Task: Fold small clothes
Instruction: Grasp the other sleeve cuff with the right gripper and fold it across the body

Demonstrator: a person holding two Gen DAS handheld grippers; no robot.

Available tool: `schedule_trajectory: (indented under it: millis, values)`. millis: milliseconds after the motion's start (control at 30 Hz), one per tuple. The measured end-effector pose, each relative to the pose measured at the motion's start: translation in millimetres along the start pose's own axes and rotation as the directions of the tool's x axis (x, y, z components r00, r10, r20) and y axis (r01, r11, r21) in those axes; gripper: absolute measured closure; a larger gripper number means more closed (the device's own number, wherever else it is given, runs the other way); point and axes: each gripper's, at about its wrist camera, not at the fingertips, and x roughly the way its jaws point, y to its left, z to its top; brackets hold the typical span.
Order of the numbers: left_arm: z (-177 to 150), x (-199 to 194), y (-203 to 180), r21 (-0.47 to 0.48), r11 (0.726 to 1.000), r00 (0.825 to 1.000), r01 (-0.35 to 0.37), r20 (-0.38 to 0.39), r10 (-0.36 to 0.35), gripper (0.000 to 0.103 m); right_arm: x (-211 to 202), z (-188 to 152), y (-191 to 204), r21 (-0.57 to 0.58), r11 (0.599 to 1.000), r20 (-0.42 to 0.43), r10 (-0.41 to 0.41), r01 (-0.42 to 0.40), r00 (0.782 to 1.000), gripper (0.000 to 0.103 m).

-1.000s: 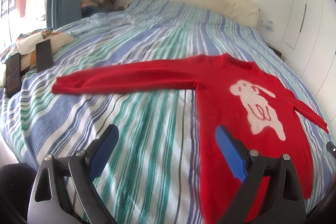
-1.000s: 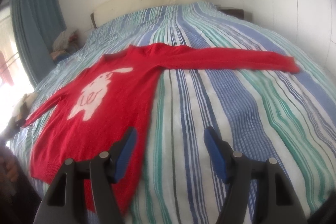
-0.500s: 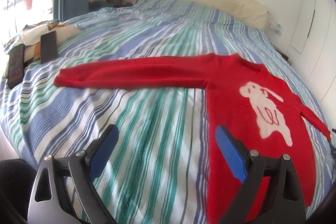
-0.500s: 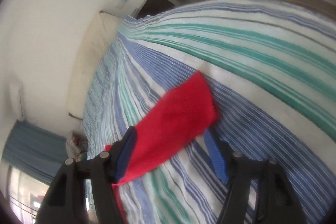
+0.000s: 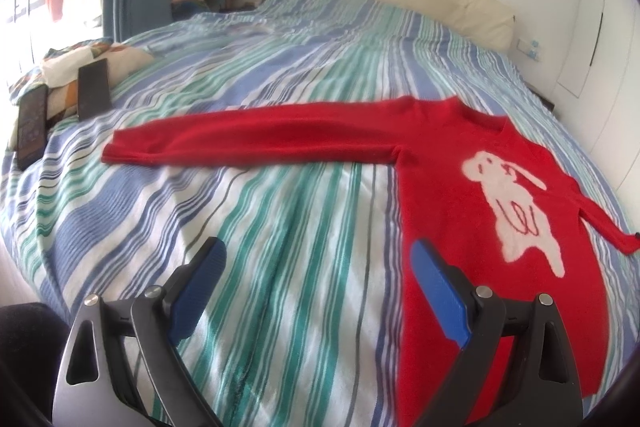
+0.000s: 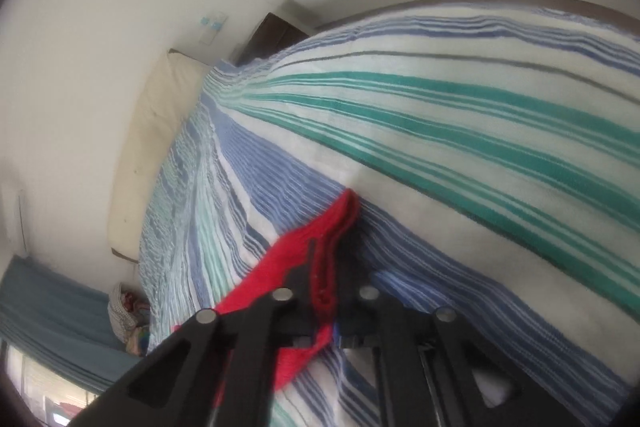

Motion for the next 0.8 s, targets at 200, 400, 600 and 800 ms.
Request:
schedule_trajectory:
  millis: [200,400,600,800]
  values:
    - [4.6,-4.2,3.0,-0.021,0.999,0.999,0.037,-0.002,-0.037,0.009,-30.9,-32.6,177.2,-0.350,0.912,-0.064,0.204,-0.213,0.977,0.099]
    - [6.9,-13.5,9.0,-0.034,0.997,0.998,0.065,0.022,-0.064,0.009,-6.5,-145.9,351.0,-0.547,0.720,-0.310,0.299,-0.426,0.903,0.099]
    - [8.4,-17.1,13.1,-0.044,0.997,0.997,0.070,0.031,-0.069,0.009,64.2,-290.3,409.8,-0.634,0.611,-0.455,0.200,-0.473,0.868,0.099]
    - [8.1,-16.3,16.3,-0.051,0.997,0.998,0.066,0.024,-0.065,0.009,138.5,-388.3,367.1,-0.424,0.688,-0.703,0.161,-0.589,0.693,0.038]
